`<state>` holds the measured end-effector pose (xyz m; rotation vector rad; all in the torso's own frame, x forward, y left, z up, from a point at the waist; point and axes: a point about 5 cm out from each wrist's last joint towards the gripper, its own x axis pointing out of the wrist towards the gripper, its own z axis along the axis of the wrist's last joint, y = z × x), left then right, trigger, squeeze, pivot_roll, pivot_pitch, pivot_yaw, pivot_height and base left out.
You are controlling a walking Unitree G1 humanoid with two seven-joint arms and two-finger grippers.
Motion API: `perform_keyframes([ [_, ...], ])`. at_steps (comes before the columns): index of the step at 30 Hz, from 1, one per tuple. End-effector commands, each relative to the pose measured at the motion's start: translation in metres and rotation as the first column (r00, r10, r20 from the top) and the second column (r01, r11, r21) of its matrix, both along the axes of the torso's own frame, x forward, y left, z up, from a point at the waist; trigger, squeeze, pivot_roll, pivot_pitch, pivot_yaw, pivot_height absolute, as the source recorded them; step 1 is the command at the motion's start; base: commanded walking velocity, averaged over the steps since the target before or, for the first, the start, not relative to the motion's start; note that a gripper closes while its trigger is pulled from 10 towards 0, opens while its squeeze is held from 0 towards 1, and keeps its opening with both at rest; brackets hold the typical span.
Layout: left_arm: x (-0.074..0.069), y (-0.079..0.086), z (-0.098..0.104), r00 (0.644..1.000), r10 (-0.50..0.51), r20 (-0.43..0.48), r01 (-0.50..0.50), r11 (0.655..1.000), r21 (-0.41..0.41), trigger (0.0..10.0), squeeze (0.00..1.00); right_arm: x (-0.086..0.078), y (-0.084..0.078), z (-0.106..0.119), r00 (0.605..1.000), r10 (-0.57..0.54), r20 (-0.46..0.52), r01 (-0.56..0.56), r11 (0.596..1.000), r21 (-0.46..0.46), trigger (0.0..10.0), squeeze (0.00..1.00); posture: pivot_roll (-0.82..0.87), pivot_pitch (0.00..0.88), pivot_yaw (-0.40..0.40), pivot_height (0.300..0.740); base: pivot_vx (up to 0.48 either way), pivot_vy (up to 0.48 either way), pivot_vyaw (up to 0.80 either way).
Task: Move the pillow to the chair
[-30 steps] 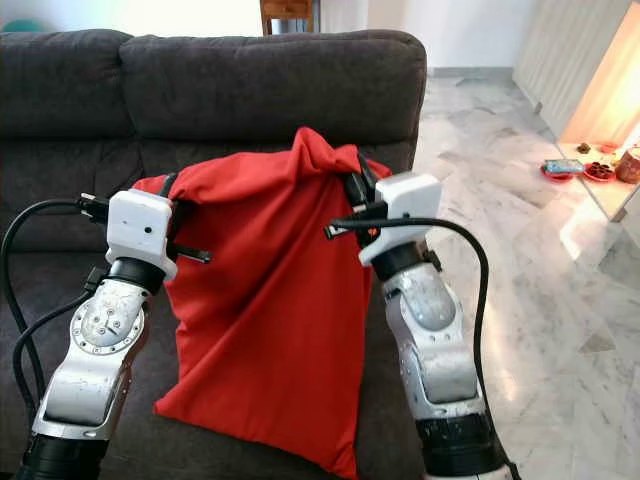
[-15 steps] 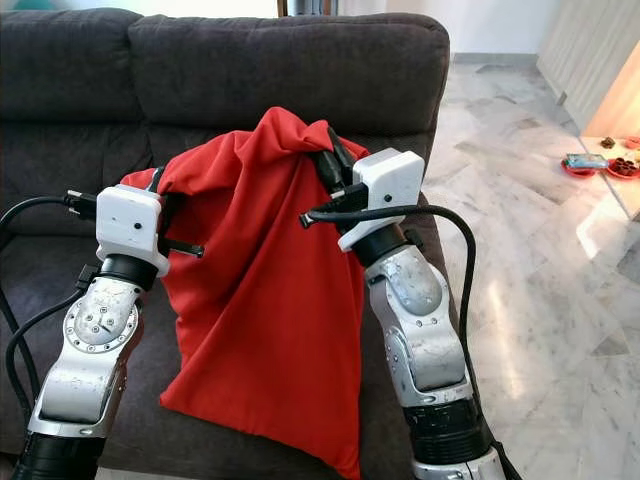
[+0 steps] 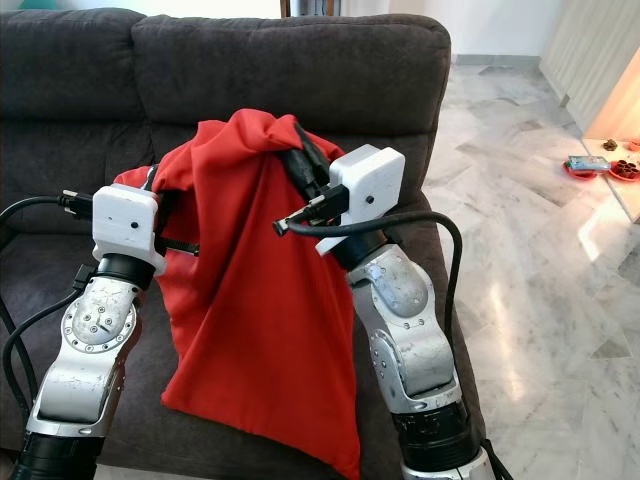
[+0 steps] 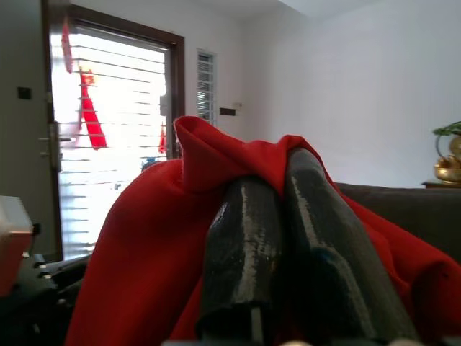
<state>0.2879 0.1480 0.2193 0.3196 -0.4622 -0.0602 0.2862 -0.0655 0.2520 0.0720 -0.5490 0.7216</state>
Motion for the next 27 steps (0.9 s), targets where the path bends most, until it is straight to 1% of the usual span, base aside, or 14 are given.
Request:
perform_keyframes([
  [1,-0.001,-0.012,0.003,0.998,-0.062,0.024,0.062,0.998,0.020,10.0,0.00,-0.018,0.011,0.028,0.985,0.088,0.146,-0.093,0.995,0.027,10.0,0.00,-0.01,0.063,-0.009,0.740,0.000,0.000,0.00],
  [3,-0.001,-0.013,0.003,0.998,-0.066,0.022,0.066,0.998,0.025,10.0,0.00,-0.016,0.011,0.021,0.989,0.079,0.124,-0.082,0.997,0.014,10.0,0.00,-0.01,0.062,-0.009,0.740,0.000,0.000,0.00],
  [5,-0.001,-0.015,0.001,0.997,-0.081,0.010,0.080,0.996,0.029,10.0,0.00,-0.009,0.006,0.010,0.996,0.017,0.082,-0.015,1.000,-0.019,10.0,0.00,-0.01,0.063,-0.008,0.740,0.000,0.000,0.00],
  [6,-0.001,-0.015,0.001,0.997,-0.081,0.010,0.080,0.996,0.029,10.0,0.00,-0.009,0.006,0.010,0.996,0.017,0.082,-0.015,1.000,-0.019,10.0,0.00,-0.01,0.063,-0.008,0.740,0.000,0.000,0.00],
  [7,-0.002,-0.017,-0.003,0.995,-0.100,-0.011,0.100,0.994,0.034,10.0,0.00,0.003,-0.005,-0.005,0.995,-0.093,0.028,0.095,0.993,-0.066,10.0,0.00,-0.01,0.062,-0.008,0.740,0.000,0.000,0.00],
  [8,-0.002,-0.018,-0.004,0.994,-0.105,-0.017,0.106,0.994,0.034,10.0,0.00,0.006,-0.009,-0.010,0.992,-0.128,0.012,0.128,0.989,-0.080,10.0,0.00,-0.01,0.062,-0.008,0.740,0.000,0.000,0.00],
  [10,-0.002,-0.019,-0.007,0.994,-0.107,-0.030,0.108,0.993,0.038,10.0,0.00,0.011,-0.017,-0.020,0.984,-0.175,-0.041,0.171,0.981,-0.088,10.0,0.00,-0.01,0.064,-0.006,0.740,0.000,0.000,0.00],
  [13,-0.002,-0.020,-0.011,0.993,-0.113,-0.047,0.115,0.992,0.046,10.0,0.00,0.015,-0.023,-0.031,0.973,-0.218,-0.073,0.207,0.969,-0.133,10.0,0.00,-0.01,0.066,-0.005,0.740,0.000,0.000,0.00],
  [16,-0.003,-0.024,-0.014,0.987,-0.141,-0.072,0.145,0.988,0.053,10.0,0.00,0.013,-0.019,-0.038,0.974,-0.208,-0.092,0.192,0.969,-0.157,10.0,0.00,-0.01,0.069,-0.002,0.740,0.000,0.000,0.00],
  [20,-0.004,-0.029,-0.019,0.978,-0.180,-0.106,0.187,0.980,0.060,10.0,0.00,0.011,-0.015,-0.041,0.977,-0.189,-0.104,0.169,0.971,-0.171,10.0,0.00,-0.01,0.071,-0.001,0.740,0.000,0.000,0.00],
  [21,-0.005,-0.032,-0.023,0.969,-0.208,-0.135,0.218,0.974,0.067,10.0,0.00,0.011,-0.014,-0.042,0.977,-0.184,-0.105,0.164,0.970,-0.179,10.0,0.00,-0.01,0.072,-0.001,0.740,0.000,0.000,0.00],
  [23,-0.008,-0.040,-0.033,0.946,-0.259,-0.196,0.284,0.952,0.114,10.0,0.00,0.010,-0.012,-0.045,0.977,-0.182,-0.107,0.158,0.967,-0.199,10.0,0.00,-0.01,0.072,-0.001,0.740,0.000,0.000,0.00],
  [24,-0.009,-0.042,-0.036,0.939,-0.271,-0.211,0.302,0.945,0.129,10.0,0.00,0.010,-0.011,-0.046,0.977,-0.182,-0.107,0.157,0.966,-0.206,10.0,0.00,-0.01,0.072,-0.001,0.740,0.000,0.000,0.00],
  [27,-0.011,-0.045,-0.042,0.931,-0.280,-0.234,0.317,0.939,0.137,10.0,0.00,0.010,-0.011,-0.048,0.976,-0.184,-0.112,0.155,0.961,-0.230,10.0,0.00,-0.01,0.075,-0.002,0.740,0.000,0.000,0.00],
])
